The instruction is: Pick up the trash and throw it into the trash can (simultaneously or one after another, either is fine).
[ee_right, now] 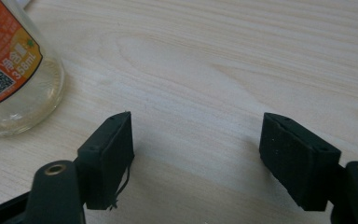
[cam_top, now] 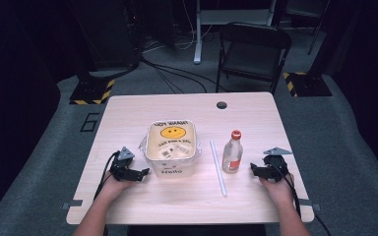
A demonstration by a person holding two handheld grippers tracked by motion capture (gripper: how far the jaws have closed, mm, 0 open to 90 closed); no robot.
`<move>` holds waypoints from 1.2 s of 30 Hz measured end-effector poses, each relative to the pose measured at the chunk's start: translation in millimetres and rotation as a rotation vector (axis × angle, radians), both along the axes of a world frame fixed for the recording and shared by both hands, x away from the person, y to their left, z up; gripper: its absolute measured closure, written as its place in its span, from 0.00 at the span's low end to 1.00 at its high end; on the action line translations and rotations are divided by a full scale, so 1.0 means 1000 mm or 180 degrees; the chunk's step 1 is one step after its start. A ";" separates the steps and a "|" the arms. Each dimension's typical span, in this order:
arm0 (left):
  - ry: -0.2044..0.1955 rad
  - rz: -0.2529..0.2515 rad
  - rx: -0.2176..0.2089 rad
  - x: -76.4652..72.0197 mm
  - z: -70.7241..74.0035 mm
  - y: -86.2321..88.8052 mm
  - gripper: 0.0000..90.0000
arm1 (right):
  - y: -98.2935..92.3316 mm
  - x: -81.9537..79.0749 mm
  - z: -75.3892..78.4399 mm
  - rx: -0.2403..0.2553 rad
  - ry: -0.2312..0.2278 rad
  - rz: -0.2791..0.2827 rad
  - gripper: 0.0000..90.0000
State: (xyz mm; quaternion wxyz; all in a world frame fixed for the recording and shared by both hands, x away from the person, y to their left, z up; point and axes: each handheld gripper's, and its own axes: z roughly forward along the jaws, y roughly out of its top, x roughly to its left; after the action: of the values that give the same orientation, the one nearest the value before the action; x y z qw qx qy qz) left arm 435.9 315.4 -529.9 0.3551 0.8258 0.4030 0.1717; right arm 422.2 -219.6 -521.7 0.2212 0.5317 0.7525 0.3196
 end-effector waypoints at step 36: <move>0.0005 -0.0023 0.0010 0.000 0.000 -0.001 0.06 | 0.019 -0.032 0.059 0.0315 -0.0126 0.0773 0.48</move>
State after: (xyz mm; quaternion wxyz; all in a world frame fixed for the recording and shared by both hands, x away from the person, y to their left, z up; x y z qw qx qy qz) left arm 435.8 314.8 -529.7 0.3541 0.8280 0.4000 0.1704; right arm 390.0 -200.5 -463.1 0.1691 0.4405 0.7901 0.3912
